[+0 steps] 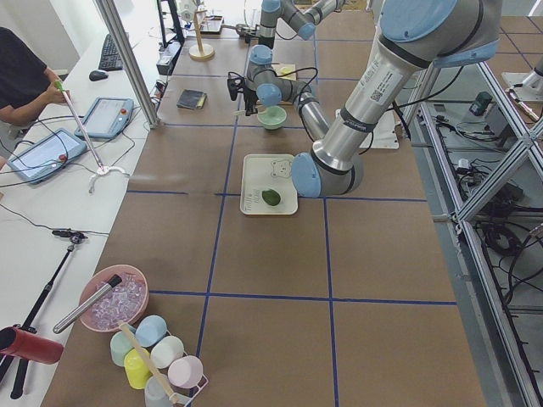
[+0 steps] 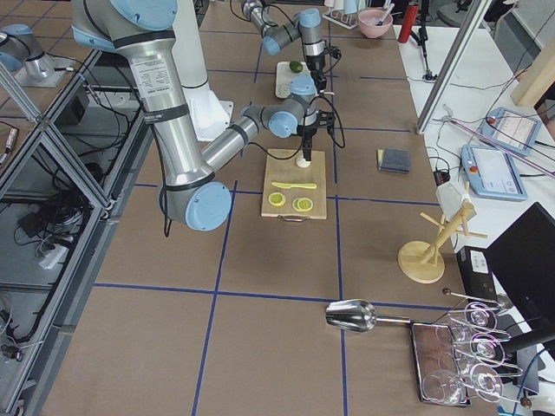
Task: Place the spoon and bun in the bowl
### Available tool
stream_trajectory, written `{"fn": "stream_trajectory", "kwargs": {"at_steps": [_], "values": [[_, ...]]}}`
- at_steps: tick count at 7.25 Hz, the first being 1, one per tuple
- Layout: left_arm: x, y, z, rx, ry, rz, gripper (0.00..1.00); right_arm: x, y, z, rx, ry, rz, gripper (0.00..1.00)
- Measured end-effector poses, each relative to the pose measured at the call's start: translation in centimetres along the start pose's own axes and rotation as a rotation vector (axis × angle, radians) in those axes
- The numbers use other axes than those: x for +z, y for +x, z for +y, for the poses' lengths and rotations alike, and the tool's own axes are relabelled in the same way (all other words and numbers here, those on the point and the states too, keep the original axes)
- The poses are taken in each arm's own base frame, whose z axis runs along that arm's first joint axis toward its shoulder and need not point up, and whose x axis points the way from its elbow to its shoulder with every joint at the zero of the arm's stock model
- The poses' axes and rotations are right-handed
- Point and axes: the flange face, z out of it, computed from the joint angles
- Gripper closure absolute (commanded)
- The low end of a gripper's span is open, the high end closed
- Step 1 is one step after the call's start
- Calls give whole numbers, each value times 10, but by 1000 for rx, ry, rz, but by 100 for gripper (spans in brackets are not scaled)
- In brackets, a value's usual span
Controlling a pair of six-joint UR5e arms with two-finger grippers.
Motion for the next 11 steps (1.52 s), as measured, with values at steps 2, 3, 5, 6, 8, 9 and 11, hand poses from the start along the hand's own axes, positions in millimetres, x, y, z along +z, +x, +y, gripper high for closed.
{"fn": "stream_trajectory", "kwargs": {"at_steps": [2,3,5,6,8,9,11], "values": [[7,7,17,-18,-20,17,100,21,-3,6,-6,-17,27,1],[11,9,27,-21,-24,27,100,29,-6,6,-9,-25,33,1],[17,11,40,-26,-20,34,100,40,-19,3,-15,-31,33,8],[19,11,44,-26,-21,35,100,43,-22,3,-17,-34,34,28],[21,11,51,-26,-30,42,100,46,-24,5,-20,-39,36,57],[22,12,54,-30,-34,51,100,50,-24,7,-26,-45,41,89],[22,12,56,-35,-37,58,100,54,-23,9,-31,-50,46,100]]}}
